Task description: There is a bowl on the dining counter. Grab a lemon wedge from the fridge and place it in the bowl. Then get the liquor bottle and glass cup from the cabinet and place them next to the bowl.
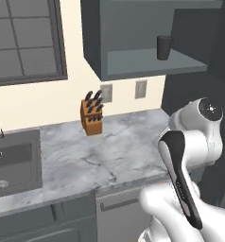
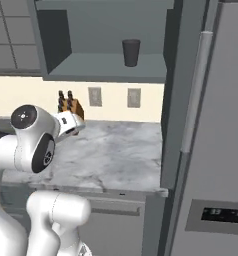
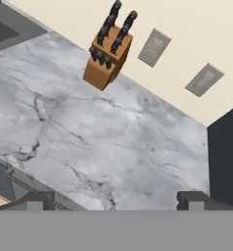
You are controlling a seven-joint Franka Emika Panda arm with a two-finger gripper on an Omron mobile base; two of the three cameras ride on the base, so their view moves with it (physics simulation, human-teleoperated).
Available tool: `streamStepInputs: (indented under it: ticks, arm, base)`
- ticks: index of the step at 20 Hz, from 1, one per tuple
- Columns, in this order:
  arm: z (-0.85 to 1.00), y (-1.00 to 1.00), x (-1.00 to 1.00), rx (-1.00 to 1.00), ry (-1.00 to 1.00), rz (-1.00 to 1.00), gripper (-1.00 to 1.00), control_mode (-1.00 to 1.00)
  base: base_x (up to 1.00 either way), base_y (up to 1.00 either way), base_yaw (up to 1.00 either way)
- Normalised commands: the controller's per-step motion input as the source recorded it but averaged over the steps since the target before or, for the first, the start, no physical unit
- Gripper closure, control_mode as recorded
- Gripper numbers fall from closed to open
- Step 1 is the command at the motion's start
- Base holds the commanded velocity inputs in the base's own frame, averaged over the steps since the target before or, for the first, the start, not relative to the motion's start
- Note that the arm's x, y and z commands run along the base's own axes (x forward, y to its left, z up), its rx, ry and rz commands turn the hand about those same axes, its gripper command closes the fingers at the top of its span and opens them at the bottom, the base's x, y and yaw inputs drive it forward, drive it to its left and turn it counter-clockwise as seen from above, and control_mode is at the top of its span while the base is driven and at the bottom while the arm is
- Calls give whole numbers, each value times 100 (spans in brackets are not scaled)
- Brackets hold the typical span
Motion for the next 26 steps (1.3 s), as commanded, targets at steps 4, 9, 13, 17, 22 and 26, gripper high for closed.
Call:
streamStepInputs:
  ticks: [4, 9, 13, 17, 22, 26]
  arm:
    - [0, 0, 0, 0, 0, 0, -100, 100]
    - [0, 0, 0, 0, 0, 0, -100, 100]
    - [12, 4, 29, 0, 2, 8, -100, -100]
    - [64, -15, 27, 0, -25, 19, -100, -100]
    - [63, -27, 18, -5, -26, 13, -100, -100]
    - [23, -8, 8, -18, -8, 15, -100, -100]
  base:
    - [72, -4, -6]
    - [35, -4, -2]
    - [5, 0, 0]
    - [0, 0, 0]
    - [0, 0, 0]
    - [0, 0, 0]
